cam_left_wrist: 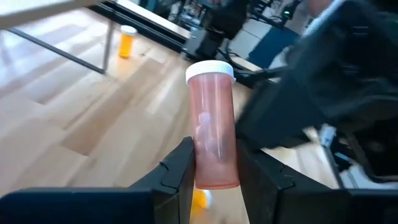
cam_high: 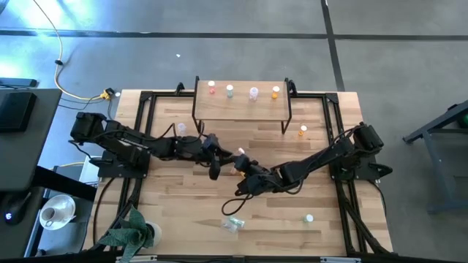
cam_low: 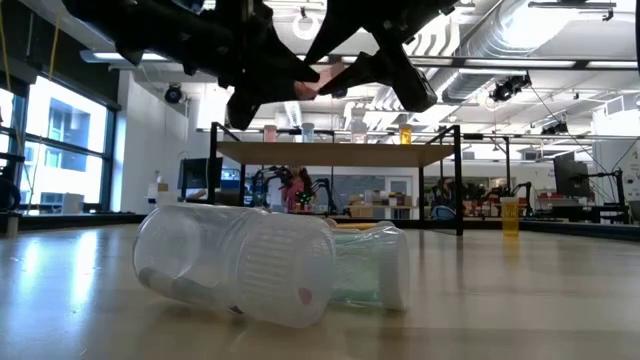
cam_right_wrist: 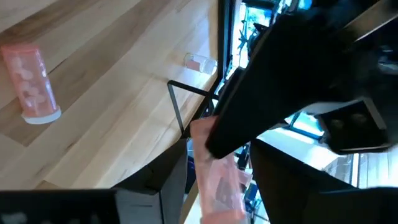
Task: Pick and place medicine bottles onto shelf by color
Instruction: Put the right pink pill bottle on the shelf aligned with the other pink pill bottle
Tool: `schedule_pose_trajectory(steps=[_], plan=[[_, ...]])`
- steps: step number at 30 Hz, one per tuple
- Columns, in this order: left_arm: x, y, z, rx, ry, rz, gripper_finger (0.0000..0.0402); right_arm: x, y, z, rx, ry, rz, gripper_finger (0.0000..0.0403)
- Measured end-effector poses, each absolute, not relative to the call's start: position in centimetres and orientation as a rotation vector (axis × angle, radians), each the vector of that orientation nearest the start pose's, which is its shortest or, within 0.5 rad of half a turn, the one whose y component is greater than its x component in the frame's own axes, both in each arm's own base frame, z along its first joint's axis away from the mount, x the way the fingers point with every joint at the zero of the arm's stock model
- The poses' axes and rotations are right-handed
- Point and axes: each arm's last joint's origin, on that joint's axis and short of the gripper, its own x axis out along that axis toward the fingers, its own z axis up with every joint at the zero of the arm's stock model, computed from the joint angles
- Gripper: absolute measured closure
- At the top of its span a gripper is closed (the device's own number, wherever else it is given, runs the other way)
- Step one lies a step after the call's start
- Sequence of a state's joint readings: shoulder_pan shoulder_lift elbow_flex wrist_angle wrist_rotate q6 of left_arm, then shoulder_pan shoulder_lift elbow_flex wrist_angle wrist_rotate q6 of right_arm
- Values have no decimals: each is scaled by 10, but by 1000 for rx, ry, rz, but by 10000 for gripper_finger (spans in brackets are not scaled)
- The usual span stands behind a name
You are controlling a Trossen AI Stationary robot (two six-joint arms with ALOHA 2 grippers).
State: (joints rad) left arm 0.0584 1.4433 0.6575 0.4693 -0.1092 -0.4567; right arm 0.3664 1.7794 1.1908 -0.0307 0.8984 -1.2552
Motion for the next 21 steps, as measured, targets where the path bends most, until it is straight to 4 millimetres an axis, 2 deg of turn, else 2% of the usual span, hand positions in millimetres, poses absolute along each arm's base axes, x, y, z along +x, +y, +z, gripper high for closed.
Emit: schedule_pose_trajectory(steps=[7, 13, 21], plan=[[291, 38, 204, -424, 267, 276, 309, 366, 116, 229, -1518, 769, -199, 233], [290, 49, 204, -330, 276, 295, 309, 370, 114, 240, -1444, 723, -368, 233], [284, 62, 208, -234, 269, 327, 310, 372, 86, 271, -1286, 635, -537, 233]])
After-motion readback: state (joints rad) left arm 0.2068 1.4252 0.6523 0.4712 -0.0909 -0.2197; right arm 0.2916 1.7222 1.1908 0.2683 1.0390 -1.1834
